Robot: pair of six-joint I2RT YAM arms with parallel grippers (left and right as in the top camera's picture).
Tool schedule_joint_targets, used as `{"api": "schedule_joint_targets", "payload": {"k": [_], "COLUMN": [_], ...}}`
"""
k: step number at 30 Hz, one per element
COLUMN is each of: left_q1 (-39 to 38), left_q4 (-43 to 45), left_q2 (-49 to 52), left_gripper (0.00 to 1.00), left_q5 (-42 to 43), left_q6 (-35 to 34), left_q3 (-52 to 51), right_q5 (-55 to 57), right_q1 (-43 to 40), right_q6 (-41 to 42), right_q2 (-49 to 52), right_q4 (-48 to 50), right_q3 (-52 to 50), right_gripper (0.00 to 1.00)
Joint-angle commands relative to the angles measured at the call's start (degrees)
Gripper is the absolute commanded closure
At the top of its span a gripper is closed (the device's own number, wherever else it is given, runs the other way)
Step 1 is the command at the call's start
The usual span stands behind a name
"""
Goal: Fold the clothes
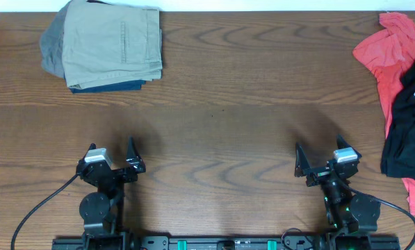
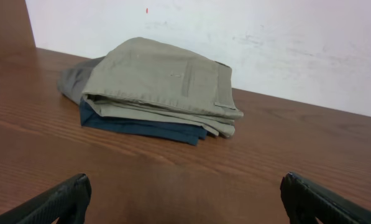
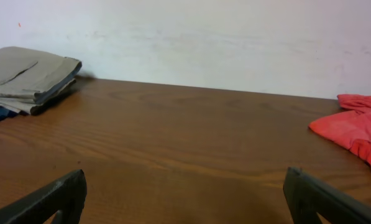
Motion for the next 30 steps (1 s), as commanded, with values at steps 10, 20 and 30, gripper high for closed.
{"api": "schedule_joint_targets", "payload": {"k": [10, 20, 30], "left_q1": [0.2, 0.2, 0.2], "left_q4": [-2.1, -2.1, -2.1], "left_q2": [0.0, 0.0, 0.0], "left_gripper": [0.02, 0.02, 0.02], "left_q5": [-0.9, -0.9, -0.9], "left_q6": [0.8, 0.8, 0.8], "left_q3": [-1.0, -1.0, -1.0], "right_q5": [-3.7, -34.5, -20.0], "right_q1": [0.7, 0.7, 0.6], "right_q6": [3.6, 35.5, 33.4], "right_q2": [-0.1, -0.1, 1.0], "right_q4": [5.5, 11.6, 24.3], "right_q3": [-0.1, -0.1, 1.9], "right_gripper": [0.01, 0.01, 0.01]}}
